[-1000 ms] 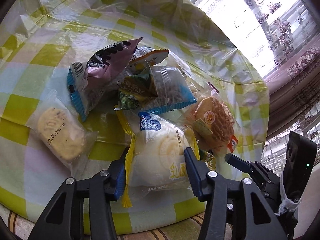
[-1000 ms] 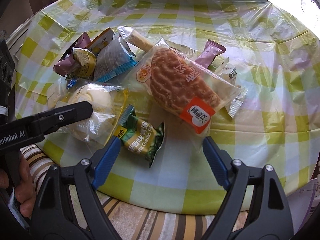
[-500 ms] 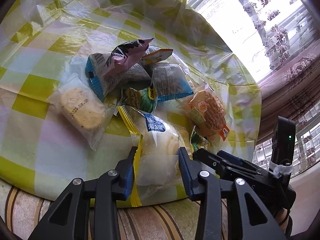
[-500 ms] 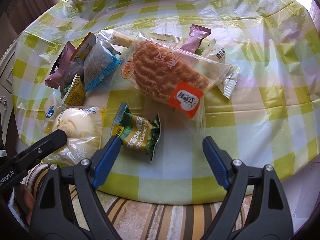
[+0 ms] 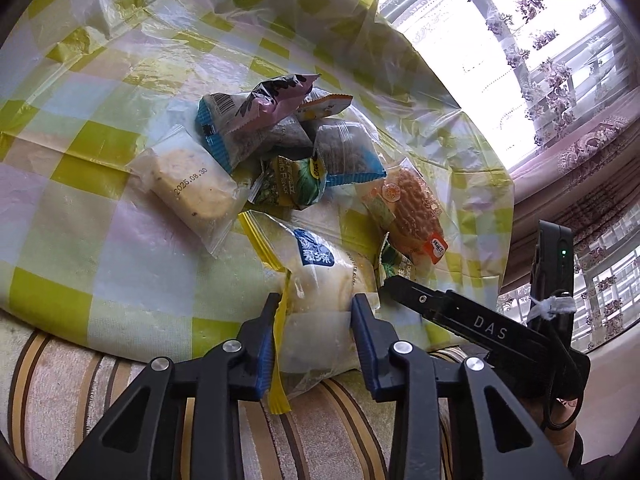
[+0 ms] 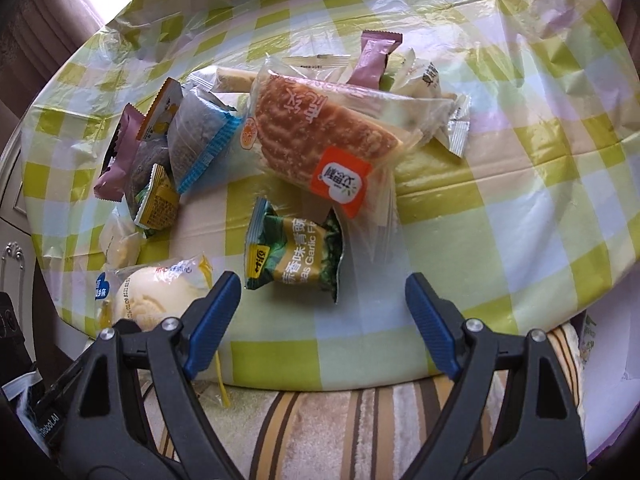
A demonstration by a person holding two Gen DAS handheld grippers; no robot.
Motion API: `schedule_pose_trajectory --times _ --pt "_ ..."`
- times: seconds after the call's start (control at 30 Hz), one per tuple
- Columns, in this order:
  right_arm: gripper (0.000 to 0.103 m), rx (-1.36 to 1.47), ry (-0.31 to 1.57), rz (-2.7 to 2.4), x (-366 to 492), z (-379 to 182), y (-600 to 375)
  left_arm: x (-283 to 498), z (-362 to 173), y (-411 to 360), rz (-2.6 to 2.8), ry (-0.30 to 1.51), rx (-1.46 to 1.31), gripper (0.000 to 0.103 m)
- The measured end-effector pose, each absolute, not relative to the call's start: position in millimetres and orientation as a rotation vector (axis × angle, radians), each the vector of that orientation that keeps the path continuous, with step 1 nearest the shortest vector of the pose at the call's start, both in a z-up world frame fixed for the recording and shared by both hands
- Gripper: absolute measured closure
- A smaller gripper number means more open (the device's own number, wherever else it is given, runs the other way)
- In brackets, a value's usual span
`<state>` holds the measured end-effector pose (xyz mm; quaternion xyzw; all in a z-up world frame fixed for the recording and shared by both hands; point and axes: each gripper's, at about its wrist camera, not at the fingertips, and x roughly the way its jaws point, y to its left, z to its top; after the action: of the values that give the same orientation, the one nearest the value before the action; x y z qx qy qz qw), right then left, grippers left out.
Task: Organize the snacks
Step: 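Grasp the green garlic snack packet with the right tool while the left tool lifts the bun bag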
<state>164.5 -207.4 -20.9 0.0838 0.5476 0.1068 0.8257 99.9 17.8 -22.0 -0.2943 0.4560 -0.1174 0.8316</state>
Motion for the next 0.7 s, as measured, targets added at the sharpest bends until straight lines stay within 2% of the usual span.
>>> schedule_pose_trajectory --times 0.2,0.3,0.5,0.7 --pt "0.019 0.177 1.162 0.275 166.9 -21.5 -197.5 98.4 -22.5 18.1 -0.253 0.968 -0.624 0.068" --pt "0.031 0.184 1.144 0.276 161.4 -16.5 -194.8 97.7 -23.7 19.0 -0.257 0.970 -0.632 0.067" --pt "0.031 0.266 1.075 0.274 133.1 0.2 -223.8 99.0 -26.4 16.1 -0.279 0.975 -0.634 0.067" --pt "0.031 0.270 1.168 0.334 163.9 -21.8 -203.8 98.2 -27.0 16.4 -0.276 0.973 -0.642 0.067"
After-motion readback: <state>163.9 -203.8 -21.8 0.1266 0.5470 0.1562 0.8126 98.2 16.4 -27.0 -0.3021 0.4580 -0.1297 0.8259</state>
